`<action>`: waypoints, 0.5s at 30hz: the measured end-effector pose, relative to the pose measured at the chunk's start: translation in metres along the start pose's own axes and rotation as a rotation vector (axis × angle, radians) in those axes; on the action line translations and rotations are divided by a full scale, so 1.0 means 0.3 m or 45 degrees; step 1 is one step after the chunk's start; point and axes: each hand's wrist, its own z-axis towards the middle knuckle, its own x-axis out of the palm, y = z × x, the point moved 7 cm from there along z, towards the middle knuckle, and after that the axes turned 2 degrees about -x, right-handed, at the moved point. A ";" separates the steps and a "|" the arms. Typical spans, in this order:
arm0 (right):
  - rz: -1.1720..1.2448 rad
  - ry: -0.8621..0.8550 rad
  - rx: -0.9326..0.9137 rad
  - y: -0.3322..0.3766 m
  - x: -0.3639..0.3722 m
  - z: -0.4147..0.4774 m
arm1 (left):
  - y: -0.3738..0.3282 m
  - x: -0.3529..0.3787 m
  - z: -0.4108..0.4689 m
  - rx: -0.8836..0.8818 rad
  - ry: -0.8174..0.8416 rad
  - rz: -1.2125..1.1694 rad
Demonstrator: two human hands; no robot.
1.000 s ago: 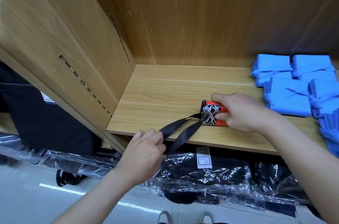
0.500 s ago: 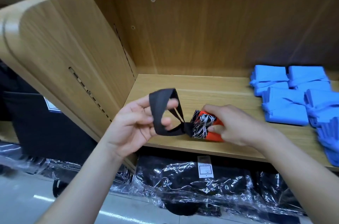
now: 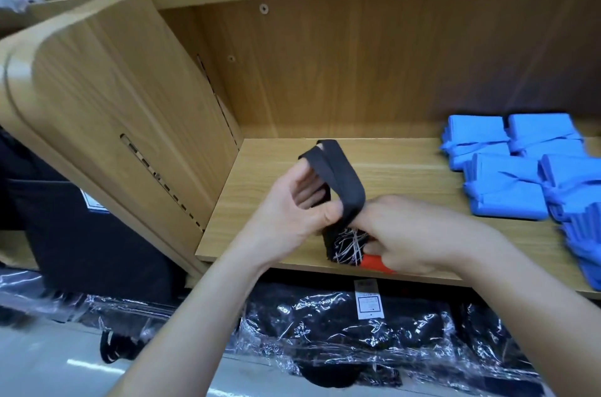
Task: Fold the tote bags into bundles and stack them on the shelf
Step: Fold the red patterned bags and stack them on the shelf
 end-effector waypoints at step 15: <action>-0.065 0.153 -0.013 -0.071 -0.028 -0.035 | -0.191 0.091 -0.083 0.839 0.317 2.032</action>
